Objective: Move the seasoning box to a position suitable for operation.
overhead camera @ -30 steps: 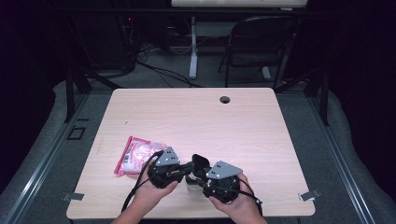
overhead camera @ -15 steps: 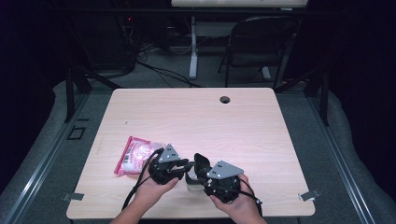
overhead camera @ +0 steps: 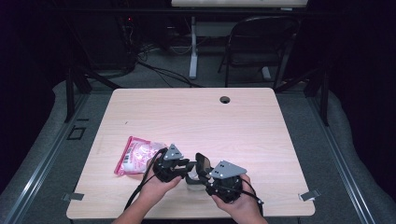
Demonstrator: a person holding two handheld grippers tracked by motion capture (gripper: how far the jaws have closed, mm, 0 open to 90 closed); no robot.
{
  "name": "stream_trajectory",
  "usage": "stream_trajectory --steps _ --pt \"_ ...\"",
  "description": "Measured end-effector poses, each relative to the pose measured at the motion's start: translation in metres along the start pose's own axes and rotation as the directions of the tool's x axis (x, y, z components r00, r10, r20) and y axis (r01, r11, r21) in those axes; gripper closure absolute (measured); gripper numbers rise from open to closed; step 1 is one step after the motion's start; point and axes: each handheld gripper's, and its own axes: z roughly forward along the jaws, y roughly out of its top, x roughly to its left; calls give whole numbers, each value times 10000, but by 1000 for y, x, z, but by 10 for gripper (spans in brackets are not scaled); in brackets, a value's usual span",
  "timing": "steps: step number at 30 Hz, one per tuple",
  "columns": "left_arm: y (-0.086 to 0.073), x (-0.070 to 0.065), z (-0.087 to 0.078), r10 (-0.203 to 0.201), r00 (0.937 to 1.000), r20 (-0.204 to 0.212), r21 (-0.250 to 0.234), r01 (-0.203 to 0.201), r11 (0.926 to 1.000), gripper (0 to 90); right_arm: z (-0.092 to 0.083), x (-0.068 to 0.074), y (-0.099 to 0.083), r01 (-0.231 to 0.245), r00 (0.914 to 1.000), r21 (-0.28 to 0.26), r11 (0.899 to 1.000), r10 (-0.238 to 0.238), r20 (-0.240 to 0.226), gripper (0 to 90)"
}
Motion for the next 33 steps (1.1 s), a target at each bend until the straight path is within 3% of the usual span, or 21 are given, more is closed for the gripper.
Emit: stream_trajectory --steps 11,18,23,33 --pt "0 -1 0 99 9999 -87 1 -99 10000 690 -6 -4 -1 19 10000 -4 10000 -18 44 675" --pt "-1 -1 0 88 9999 -86 -50 -88 9999 690 -19 -13 -8 -369 9991 -207 9991 373 189 705" --pt "-1 -1 0 69 10000 -68 -71 -70 10000 690 -27 -22 -18 -1022 9947 -365 9941 1026 95 741" --pt "-2 2 0 -141 9999 -79 -187 139 9997 680 -26 -24 -16 -1061 9941 -582 9926 1071 141 799"
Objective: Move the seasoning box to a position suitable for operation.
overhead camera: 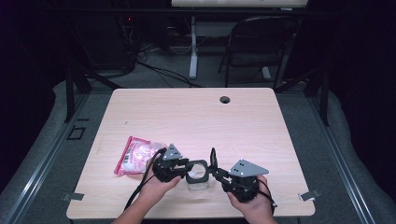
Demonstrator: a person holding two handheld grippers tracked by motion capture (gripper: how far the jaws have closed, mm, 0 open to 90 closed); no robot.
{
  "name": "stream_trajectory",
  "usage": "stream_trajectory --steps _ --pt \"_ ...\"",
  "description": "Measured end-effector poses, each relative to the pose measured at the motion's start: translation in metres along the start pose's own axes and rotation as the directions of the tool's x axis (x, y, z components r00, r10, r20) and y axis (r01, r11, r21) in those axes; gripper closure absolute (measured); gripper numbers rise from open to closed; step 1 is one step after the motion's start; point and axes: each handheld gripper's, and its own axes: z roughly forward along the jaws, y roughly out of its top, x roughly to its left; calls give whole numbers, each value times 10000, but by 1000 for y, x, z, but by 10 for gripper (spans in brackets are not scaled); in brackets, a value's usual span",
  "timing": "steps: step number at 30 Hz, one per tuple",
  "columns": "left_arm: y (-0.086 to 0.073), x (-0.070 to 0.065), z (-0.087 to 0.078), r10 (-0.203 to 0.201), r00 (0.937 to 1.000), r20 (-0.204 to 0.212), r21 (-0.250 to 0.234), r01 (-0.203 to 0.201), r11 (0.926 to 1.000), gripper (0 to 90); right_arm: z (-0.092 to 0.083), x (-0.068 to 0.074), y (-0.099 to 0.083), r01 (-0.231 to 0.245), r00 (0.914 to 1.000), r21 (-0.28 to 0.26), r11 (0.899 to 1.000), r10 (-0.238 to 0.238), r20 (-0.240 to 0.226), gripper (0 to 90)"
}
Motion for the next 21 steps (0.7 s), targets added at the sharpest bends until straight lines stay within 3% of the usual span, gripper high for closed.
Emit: stream_trajectory --steps 11,17,21 --pt "6 0 7 -218 9996 -189 -121 215 9997 652 8 -26 10 -166 9992 71 9998 163 353 819" --pt "9 2 10 -627 9976 -281 -296 619 9976 637 19 -49 18 -976 9950 -122 9951 979 195 827" --pt "10 2 13 -660 9966 -487 -376 642 9972 633 25 -54 21 -1064 9937 -167 9942 1069 323 827"
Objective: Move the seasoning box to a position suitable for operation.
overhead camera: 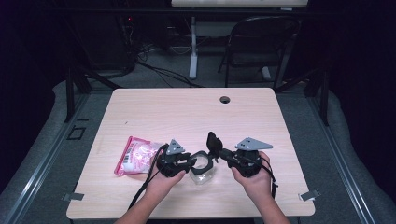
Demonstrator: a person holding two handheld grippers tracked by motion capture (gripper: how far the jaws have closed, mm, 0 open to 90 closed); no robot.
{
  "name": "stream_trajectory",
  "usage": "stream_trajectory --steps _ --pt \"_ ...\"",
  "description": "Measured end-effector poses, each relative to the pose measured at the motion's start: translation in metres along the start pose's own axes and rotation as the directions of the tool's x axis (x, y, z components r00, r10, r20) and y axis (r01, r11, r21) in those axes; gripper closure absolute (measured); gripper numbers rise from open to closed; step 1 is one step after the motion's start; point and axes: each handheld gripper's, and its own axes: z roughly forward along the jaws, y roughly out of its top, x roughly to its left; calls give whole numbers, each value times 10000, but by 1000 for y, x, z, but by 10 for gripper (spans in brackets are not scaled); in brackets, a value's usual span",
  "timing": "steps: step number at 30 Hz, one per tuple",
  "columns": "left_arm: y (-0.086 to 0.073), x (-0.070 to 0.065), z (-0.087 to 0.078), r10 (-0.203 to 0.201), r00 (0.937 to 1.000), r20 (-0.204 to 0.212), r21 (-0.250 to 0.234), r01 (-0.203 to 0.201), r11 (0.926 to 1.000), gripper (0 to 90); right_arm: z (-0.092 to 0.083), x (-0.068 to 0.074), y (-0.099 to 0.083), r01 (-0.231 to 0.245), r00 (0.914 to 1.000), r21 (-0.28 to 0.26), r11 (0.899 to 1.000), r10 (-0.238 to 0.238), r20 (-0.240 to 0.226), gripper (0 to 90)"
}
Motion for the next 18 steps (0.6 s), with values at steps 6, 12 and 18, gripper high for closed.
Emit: stream_trajectory --steps 6,12,18 --pt "0 -7 3 333 9994 -72 7 -333 9994 618 5 0 -3 -37 9995 65 10000 35 317 820" --pt "1 -8 6 244 9997 -87 -90 -245 9997 611 6 -7 -6 -267 9992 -77 9996 269 305 824" --pt "1 -6 4 199 9998 -50 -241 -200 9995 612 5 -8 -7 -280 9993 -83 9996 282 250 788"
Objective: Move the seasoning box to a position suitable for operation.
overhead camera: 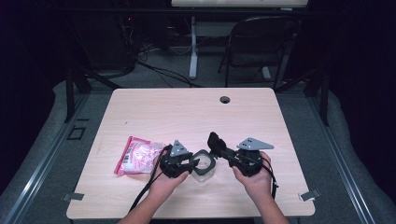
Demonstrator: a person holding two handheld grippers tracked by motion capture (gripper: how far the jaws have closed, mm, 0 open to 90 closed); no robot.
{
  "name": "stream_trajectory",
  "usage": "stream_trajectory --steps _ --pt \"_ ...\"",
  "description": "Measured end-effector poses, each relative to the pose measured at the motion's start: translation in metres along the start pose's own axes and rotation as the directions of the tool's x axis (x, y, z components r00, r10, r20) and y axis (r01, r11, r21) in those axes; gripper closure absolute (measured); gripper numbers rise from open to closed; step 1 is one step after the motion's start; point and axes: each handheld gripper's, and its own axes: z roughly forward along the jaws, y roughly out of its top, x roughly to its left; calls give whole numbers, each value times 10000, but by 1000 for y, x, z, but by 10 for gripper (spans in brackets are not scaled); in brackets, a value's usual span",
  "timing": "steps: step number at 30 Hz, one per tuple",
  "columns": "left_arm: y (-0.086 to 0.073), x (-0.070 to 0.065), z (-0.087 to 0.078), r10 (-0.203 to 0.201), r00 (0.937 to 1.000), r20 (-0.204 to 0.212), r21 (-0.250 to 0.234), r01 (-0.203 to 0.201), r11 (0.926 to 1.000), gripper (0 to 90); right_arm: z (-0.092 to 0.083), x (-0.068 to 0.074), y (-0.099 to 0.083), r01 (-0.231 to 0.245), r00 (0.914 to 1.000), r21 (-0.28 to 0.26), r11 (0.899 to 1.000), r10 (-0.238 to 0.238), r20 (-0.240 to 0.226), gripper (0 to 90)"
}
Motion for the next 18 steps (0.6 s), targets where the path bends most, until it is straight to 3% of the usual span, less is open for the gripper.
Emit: stream_trajectory --steps 7,10,15,18 --pt "5 13 -29 -345 9994 -103 -671 338 9972 594 -9 0 -1 -142 9997 -62 9999 141 -176 736" --pt "1 26 -54 -398 9988 -282 -1066 366 9936 583 -18 3 1 59 10000 -157 9999 -60 -68 713" --pt "-15 46 -83 -591 9954 -759 -1329 487 9899 551 -26 7 5 224 9997 -319 9992 -224 24 697" --pt "-27 58 -94 -789 9923 -955 -1207 671 9904 539 -28 11 6 394 9992 -362 9986 -393 39 691"
